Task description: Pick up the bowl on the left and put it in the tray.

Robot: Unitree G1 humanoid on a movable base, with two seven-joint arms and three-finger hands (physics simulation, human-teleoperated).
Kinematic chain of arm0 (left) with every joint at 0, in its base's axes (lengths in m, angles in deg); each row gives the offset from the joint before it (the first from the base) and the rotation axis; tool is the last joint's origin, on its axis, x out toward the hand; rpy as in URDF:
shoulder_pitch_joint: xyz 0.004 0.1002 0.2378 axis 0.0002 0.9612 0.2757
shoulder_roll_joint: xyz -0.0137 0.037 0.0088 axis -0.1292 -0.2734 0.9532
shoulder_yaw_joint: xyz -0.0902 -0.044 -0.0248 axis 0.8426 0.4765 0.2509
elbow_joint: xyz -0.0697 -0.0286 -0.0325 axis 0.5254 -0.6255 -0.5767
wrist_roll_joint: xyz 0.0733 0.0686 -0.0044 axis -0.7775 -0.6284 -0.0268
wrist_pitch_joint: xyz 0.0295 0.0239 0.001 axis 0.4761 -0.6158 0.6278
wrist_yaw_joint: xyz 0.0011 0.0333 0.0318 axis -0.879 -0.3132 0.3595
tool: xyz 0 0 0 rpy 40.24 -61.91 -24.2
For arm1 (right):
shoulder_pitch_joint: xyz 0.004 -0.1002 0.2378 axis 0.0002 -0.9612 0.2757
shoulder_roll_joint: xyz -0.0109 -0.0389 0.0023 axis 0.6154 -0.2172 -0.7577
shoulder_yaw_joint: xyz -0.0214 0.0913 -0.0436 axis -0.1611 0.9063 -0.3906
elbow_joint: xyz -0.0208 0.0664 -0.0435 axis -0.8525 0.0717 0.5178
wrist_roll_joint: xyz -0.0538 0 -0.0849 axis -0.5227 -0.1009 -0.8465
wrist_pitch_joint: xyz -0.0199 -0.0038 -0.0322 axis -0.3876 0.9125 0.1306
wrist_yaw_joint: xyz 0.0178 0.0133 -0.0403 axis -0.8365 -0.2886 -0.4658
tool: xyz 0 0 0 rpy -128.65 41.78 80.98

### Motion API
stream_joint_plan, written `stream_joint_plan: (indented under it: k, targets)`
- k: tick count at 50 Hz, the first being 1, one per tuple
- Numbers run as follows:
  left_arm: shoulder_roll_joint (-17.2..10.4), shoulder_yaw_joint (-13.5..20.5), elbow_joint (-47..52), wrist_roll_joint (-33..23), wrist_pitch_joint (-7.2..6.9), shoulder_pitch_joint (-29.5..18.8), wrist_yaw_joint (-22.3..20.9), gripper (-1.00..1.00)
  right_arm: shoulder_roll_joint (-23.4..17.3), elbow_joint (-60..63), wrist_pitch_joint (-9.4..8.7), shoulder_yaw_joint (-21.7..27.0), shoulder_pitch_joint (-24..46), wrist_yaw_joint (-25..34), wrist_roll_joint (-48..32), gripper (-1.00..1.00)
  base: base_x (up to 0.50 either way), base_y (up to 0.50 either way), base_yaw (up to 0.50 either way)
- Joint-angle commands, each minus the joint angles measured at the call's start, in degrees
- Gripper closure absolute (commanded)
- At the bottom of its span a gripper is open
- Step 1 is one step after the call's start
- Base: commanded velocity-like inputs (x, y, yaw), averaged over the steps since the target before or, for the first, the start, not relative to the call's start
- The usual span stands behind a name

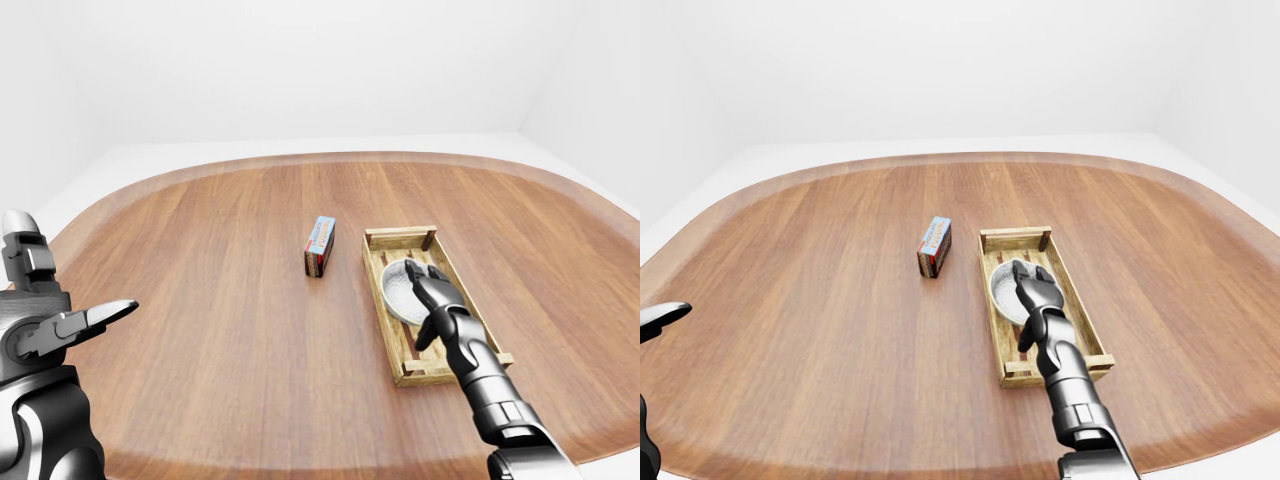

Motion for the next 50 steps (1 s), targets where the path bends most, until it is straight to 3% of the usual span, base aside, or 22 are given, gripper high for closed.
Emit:
stream_joint_plan:
  k: [1,12,24,34,43,50]
  targets:
    - [-0.05,-0.07,-0.08,-0.08,0.0,-0.11,0.05,-1.0,0.09,10.33,0.0,0.72,-2.54,6.28,-3.86,-1.0,0.0,0.0,0.0]
    - [-0.01,-0.06,-0.03,-0.11,0.0,-0.03,0.01,-1.0,2.39,22.34,0.0,0.63,-5.93,12.26,-9.06,-1.0,0.0,0.0,0.0]
    - [0.08,0.11,0.39,0.1,0.0,0.1,-0.02,-1.0,8.12,49.74,0.0,-1.48,-7.0,31.51,-23.56,-1.0,0.0,0.0,0.0]
    - [0.02,0.28,0.86,0.36,0.0,0.07,0.11,-1.0,13.08,66.98,0.0,-2.36,-5.79,31.51,-34.56,-1.0,0.0,0.0,0.0]
    - [-0.01,0.25,0.96,0.46,0.0,0.0,0.28,-1.0,16.09,76.85,0.0,-1.86,3.87,31.51,-41.09,-1.0,0.0,0.0,0.0]
    - [-0.03,0.55,1.2,0.73,0.0,0.17,0.21,-1.0,21.41,84.78,0.0,-5.69,7.26,31.51,-48.2,-1.0,0.0,0.0,0.0]
